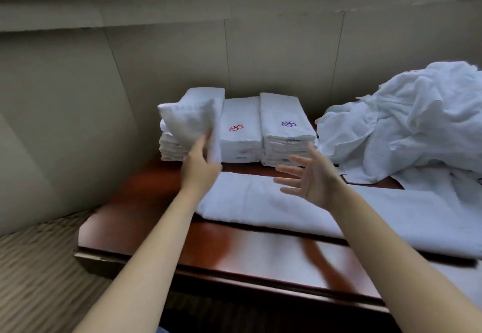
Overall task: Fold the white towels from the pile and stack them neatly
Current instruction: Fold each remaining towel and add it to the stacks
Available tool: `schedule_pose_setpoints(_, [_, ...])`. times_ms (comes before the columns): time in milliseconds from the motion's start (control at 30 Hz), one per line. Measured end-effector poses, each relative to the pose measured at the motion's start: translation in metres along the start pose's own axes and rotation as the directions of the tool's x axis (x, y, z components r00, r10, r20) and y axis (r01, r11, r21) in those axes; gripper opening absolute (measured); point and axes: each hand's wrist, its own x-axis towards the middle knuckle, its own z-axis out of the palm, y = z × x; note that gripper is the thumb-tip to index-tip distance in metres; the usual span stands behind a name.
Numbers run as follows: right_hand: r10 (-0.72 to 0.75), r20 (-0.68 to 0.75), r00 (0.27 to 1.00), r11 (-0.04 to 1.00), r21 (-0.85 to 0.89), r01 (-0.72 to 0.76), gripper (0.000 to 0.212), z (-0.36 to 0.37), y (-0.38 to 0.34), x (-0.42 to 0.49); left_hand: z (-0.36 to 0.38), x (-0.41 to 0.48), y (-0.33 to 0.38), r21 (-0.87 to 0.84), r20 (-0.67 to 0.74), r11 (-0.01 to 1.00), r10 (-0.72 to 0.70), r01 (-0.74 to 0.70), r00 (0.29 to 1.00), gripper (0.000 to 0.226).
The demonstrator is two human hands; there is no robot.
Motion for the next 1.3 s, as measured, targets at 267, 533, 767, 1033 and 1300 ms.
schedule_pose_setpoints(267, [0.142, -0.303, 0.942, 0.955, -0.208, -0.210, 0.047, -0.067, -0.006, -0.019, 0.053, -0.056, 0.040, 0.228, 0.828, 0.814, 0.127, -0.535, 0.547, 0.036])
schedule_pose_setpoints(533, [-0.284, -0.421, 0.862, 0.849, -0.527, 0.022, 0.016, -0.097, -0.048, -0.065, 0.053, -0.036, 0.031, 0.246, 0.536, 0.882, 0.221, -0.402, 0.815, 0.022])
schedule_pose_setpoints(767, [-0.364, -0.619, 0.696, 0.649, -0.705, -0.287, 0.018, -0.195, -0.057, -0.112, 0.080, -0.025, 0.018, 0.351, 0.522, 0.933, -0.269, 0.084, 0.809, 0.064])
schedule_pose_setpoints(1033, [-0.373, -0.574, 0.729, 0.699, -0.690, -0.186, 0.014, -0.207, -0.046, -0.107, 0.106, -0.029, 0.029, 0.174, 0.717, 0.926, -0.352, 0.335, 0.602, 0.053])
schedule_pose_setpoints(1300, [-0.235, -0.580, 0.780, 0.637, -0.698, -0.327, 0.022, -0.208, -0.028, -0.094, 0.085, -0.023, 0.011, -0.068, 0.805, 0.676, -0.397, 0.734, 0.440, 0.032])
